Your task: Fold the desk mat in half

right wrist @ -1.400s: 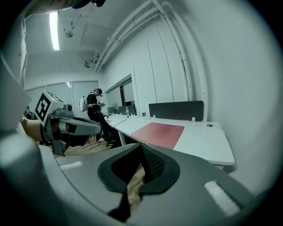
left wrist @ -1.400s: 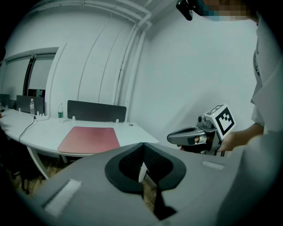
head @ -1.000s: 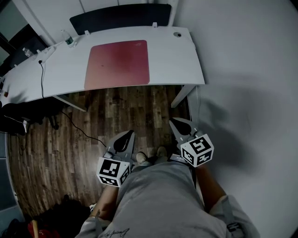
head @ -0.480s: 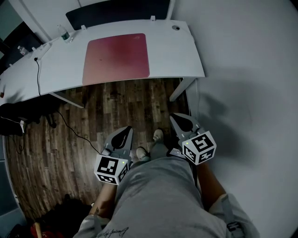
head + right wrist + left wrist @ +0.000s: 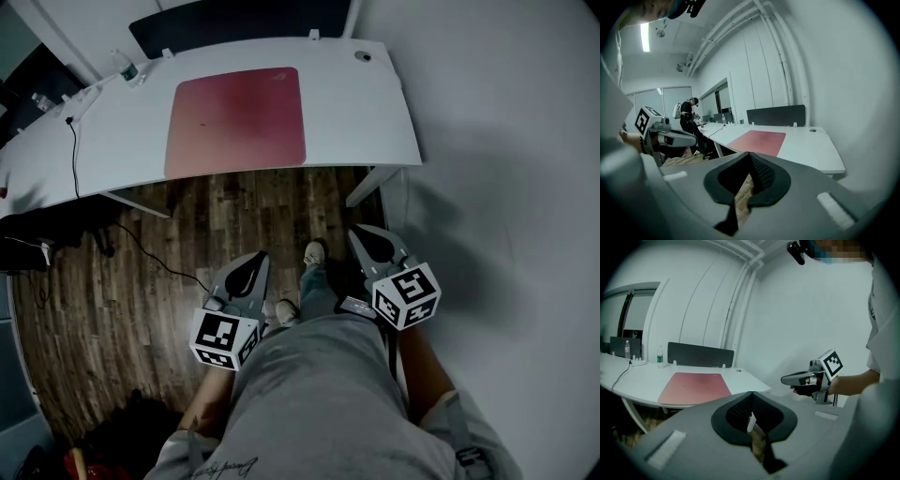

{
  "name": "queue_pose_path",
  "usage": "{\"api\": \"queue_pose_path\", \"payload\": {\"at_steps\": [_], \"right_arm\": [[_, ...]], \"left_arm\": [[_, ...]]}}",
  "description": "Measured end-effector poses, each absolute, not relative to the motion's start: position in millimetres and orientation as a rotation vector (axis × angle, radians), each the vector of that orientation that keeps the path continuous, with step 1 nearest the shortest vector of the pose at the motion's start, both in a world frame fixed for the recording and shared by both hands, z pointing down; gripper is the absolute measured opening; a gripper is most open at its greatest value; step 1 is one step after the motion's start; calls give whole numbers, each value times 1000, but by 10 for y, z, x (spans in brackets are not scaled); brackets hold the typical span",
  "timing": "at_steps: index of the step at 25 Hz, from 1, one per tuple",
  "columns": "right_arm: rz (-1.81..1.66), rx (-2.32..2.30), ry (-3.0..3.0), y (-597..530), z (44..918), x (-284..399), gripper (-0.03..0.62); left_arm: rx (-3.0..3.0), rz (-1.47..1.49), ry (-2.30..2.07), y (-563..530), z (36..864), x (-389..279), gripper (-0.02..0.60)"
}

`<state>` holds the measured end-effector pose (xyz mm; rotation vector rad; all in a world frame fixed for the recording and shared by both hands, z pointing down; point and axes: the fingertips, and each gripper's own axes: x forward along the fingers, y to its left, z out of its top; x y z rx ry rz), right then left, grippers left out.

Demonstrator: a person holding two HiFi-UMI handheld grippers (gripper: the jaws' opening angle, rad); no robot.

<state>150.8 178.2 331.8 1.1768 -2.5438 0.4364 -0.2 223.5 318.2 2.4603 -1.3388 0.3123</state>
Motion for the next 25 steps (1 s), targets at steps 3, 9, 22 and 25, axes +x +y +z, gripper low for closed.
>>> {"api": "queue_pose_path", "payload": {"at_steps": [3,9,22,25], "right_arm": [[443,1156,-2544,1497,3342,1491,6],[457,1128,-2550,928,3382,1558,6],[376,944,-2611,-177,3294,1550,6],[384,898,-2619,-321,3350,1568,6]], "left_arm": [[2452,309,-1351,1960,3182,-35,20],[2447,288,-1370,1380,3170,-11,20],[2400,320,-1439,303,3121,224,20],[2378,341,-1462,188,3160,258,20]]}}
